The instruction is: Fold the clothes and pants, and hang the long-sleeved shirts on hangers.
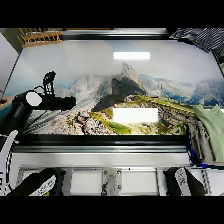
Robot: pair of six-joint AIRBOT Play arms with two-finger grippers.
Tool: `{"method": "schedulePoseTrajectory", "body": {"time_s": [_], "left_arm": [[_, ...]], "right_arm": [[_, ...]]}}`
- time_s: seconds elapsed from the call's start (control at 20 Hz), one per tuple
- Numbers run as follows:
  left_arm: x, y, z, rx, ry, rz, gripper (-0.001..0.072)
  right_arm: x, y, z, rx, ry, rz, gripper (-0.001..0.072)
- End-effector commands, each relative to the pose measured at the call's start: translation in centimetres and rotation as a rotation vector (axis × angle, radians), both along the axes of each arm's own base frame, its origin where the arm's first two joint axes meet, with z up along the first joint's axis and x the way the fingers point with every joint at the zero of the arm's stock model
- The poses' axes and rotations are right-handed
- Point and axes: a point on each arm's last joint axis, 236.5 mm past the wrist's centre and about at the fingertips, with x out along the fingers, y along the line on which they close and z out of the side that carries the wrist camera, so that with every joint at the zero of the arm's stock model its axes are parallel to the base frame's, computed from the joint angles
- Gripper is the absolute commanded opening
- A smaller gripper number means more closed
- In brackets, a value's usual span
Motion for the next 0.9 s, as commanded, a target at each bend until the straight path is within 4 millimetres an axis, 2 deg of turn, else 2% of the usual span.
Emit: {"method": "schedulePoseTrajectory", "body": {"time_s": [0.0,0.1,0.15,0.2,0.3,0.35,0.45,0.5,0.85], "left_arm": [[0.0,0.0,0.0,0.001,0.0,-0.002,0.0007],[0.0,0.0,0.0,0.0,0.001,-0.001,0.0007],[0.0,0.0,0.0,0.0,0.0,-0.001,0.0007],[0.0,0.0,0.0,0.0,0.0,-0.001,0.0007],[0.0,0.0,0.0,0.0,0.0,-0.001,0.0006],[0.0,0.0,0.0,0.0,0.0,-0.001,0.0007],[0.0,0.0,0.0,0.0,0.0,-0.001,0.0007],[0.0,0.0,0.0,0.0,0.0,-0.001,0.0007],[0.0,0.0,0.0,0.0,0.0,-0.001,0.0006]], "right_arm": [[8.2,12.7,6.1,0.111,-0.348,0.417,0.0616],[9.1,19.4,6.4,0.17,-0.359,0.608,0.0615],[9.0,22.1,6.2,0.187,-0.347,0.689,0.0614],[8.8,24.7,5.9,0.206,-0.333,0.766,0.0615],[8.2,28.7,5.3,0.237,-0.306,0.882,0.0602],[7.9,30.1,5.0,0.25,-0.293,0.924,0.0487],[7.4,32.1,4.5,0.263,-0.274,0.985,0.0053],[7.3,32.6,4.3,0.27,-0.265,1.002,0.0016],[7.1,33.0,3.8,0.28,-0.245,1.013,0.0017]]}}
